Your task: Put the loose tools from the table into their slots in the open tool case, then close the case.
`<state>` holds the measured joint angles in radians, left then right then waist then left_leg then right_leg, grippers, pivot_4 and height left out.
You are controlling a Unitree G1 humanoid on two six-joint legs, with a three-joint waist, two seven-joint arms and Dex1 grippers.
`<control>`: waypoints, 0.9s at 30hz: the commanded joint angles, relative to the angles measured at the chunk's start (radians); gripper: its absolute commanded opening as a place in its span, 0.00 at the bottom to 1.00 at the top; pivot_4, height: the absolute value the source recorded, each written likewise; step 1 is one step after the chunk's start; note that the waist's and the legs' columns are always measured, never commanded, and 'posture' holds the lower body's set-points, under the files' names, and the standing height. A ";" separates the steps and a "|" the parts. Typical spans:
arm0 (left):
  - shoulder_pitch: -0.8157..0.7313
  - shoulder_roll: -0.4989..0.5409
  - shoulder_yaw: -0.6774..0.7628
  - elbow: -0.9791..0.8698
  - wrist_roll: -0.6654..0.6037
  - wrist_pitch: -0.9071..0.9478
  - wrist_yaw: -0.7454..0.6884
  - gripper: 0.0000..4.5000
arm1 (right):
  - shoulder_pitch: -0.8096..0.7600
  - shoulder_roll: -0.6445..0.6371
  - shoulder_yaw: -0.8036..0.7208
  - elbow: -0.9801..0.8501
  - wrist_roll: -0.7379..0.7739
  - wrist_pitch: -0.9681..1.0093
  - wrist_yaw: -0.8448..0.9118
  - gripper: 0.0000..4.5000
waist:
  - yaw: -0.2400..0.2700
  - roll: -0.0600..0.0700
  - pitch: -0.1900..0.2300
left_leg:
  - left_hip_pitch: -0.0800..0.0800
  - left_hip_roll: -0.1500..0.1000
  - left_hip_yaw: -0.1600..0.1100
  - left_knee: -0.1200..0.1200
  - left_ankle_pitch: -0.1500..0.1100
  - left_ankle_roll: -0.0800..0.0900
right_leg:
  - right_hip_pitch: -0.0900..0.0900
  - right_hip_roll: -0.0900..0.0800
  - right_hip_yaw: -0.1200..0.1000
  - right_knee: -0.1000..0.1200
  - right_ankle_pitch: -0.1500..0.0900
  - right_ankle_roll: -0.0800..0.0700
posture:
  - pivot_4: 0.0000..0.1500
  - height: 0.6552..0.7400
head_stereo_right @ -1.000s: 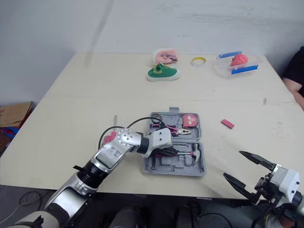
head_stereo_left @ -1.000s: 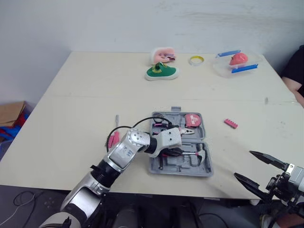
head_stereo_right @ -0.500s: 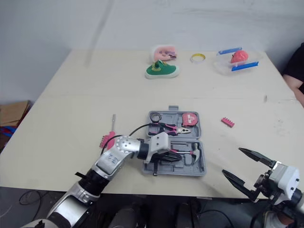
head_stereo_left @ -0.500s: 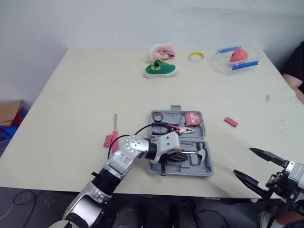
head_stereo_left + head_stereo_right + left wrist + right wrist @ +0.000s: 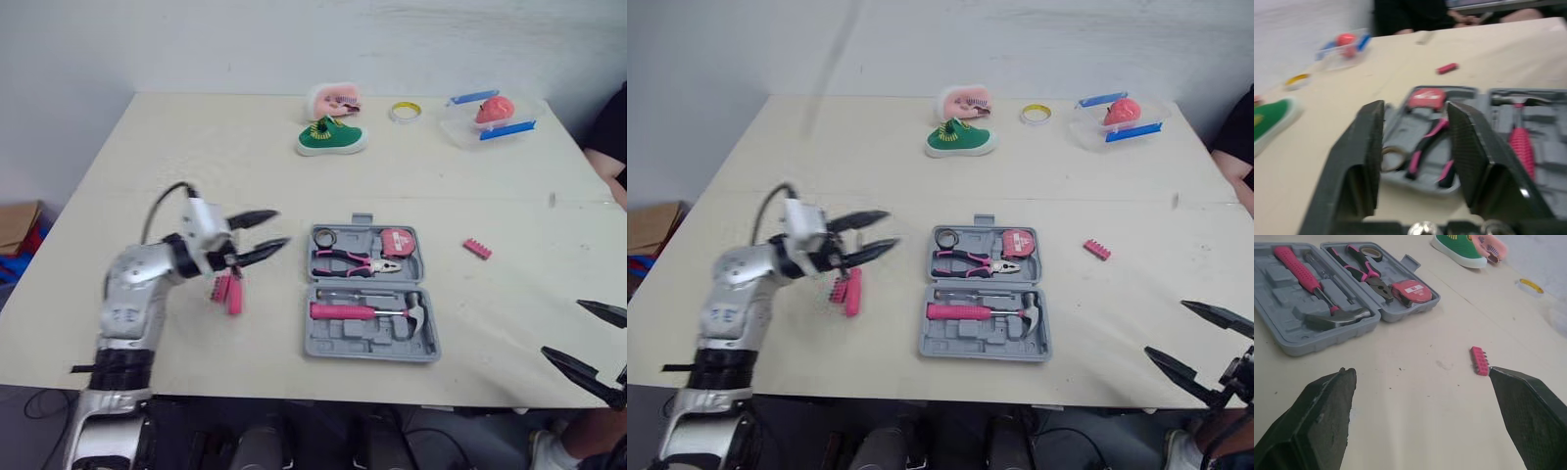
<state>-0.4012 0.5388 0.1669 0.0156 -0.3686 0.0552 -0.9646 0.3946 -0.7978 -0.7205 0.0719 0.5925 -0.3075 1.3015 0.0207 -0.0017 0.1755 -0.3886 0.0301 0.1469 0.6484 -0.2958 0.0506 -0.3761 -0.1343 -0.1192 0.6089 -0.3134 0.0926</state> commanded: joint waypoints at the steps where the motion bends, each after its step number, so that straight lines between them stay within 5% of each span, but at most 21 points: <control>1: 0.086 0.088 0.139 0.035 -0.023 0.002 0.024 0.87 | -0.024 -0.035 -0.046 0.115 -0.015 -0.058 0.036 1.00 | -0.001 -0.001 0.001 | 0.000 0.000 0.000 -0.001 0.000 0.000 | 0.000 0.000 0.000 0.000 0.000 0.000 | 1.00 1.00; 2: 0.120 0.117 0.179 0.061 -0.025 -0.006 0.026 0.99 | -0.035 -0.044 -0.048 0.157 -0.024 -0.078 0.046 1.00 | -0.002 -0.001 0.001 | 0.000 0.000 0.000 -0.001 0.000 -0.001 | 0.000 0.000 0.000 -0.001 0.000 0.000 | 1.00 1.00; 3: 0.153 0.146 0.212 0.085 -0.025 -0.005 0.027 1.00 | -0.046 -0.054 -0.049 0.197 -0.032 -0.096 0.053 1.00 | -0.003 -0.001 0.002 | 0.000 0.000 0.000 -0.001 0.000 -0.001 | -0.001 0.000 0.000 -0.001 0.000 0.000 | 1.00 1.00; 16: 0.530 0.321 0.618 0.373 -0.016 -0.122 0.102 1.00 | -0.105 -0.110 -0.087 0.543 -0.085 -0.249 0.013 1.00 | -0.026 -0.001 0.005 | 0.000 0.000 0.001 -0.007 -0.006 -0.010 | -0.005 -0.003 0.001 -0.004 -0.002 -0.003 | 1.00 1.00; 20: 0.607 0.321 0.669 0.437 -0.018 -0.157 0.109 1.00 | -0.123 -0.113 -0.079 0.594 -0.094 -0.293 -0.008 1.00 | -0.030 -0.001 0.005 | 0.000 0.000 0.002 -0.012 -0.004 -0.014 | -0.008 -0.002 0.002 -0.003 -0.003 -0.004 | 1.00 1.00; 27: 0.606 0.283 0.630 0.278 -0.056 -0.116 0.134 1.00 | -0.176 -0.085 -0.005 0.544 -0.077 -0.265 0.012 1.00 | -0.029 -0.001 0.005 | 0.001 0.000 0.003 -0.015 -0.003 -0.015 | -0.013 -0.002 0.002 -0.003 -0.003 -0.005 | 1.00 1.00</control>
<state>0.2088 0.8195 0.7964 0.3540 -0.3979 -0.0650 -0.8399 0.2210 -0.8868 -0.7317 0.6574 0.4937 -0.5818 1.3052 -0.0078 -0.0030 0.1801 -0.3878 0.0298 0.1499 0.6335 -0.2988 0.0358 -0.3894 -0.1367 -0.1166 0.6068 -0.3159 0.0879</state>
